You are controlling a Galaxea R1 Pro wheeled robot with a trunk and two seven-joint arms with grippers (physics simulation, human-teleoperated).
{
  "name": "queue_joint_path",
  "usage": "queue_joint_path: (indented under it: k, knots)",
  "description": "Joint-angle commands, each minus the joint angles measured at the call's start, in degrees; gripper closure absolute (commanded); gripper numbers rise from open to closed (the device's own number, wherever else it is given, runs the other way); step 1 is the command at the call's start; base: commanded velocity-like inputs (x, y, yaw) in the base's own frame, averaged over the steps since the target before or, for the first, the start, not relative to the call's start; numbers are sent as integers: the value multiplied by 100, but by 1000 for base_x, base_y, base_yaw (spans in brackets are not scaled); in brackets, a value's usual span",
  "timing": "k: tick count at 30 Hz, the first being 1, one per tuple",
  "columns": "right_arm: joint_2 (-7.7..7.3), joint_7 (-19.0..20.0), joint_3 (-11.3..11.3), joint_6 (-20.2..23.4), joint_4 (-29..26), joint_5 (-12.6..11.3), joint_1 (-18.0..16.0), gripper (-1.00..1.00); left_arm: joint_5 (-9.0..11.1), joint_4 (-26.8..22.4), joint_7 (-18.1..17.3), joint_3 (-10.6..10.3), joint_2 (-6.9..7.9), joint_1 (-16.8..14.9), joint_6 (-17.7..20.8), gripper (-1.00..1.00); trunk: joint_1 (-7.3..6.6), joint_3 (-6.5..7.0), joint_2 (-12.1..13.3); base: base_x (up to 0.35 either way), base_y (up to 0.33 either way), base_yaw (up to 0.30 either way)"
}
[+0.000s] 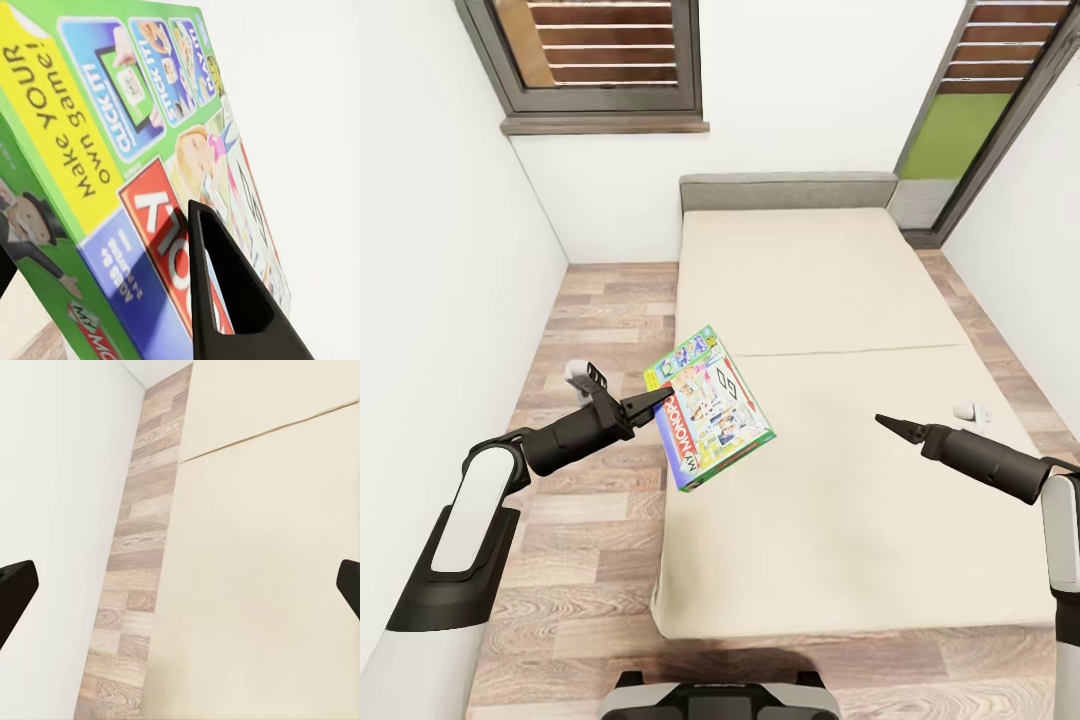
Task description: Put all the toys in the child's room - the three board games (two on the bed and one on the table), the two jigsaw puzzles on the table, and the tennis ball on the table - inside the toy box on the table in the child's room.
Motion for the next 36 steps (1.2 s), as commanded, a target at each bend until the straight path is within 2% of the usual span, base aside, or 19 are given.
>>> queue_joint_path:
  k: [1,20,28,36]
  knots:
    - [2,32,-4,21,0,20,-5,-100,-38,1,-41,-2,3,-4,6,100,3,2,-9,0,0,0]
    - [37,-68,9,21,4,37,-5,-100,-39,3,-34,-3,3,-4,6,100,3,178,-9,0,0,0]
    - [161,-489,213,17,-1,37,-5,-100,-39,3,-32,-3,3,-4,6,100,3,252,-9,0,0,0]
    - [210,-682,363,13,1,37,-5,-100,-39,3,-32,-2,3,-4,6,100,3,326,-9,0,0,0]
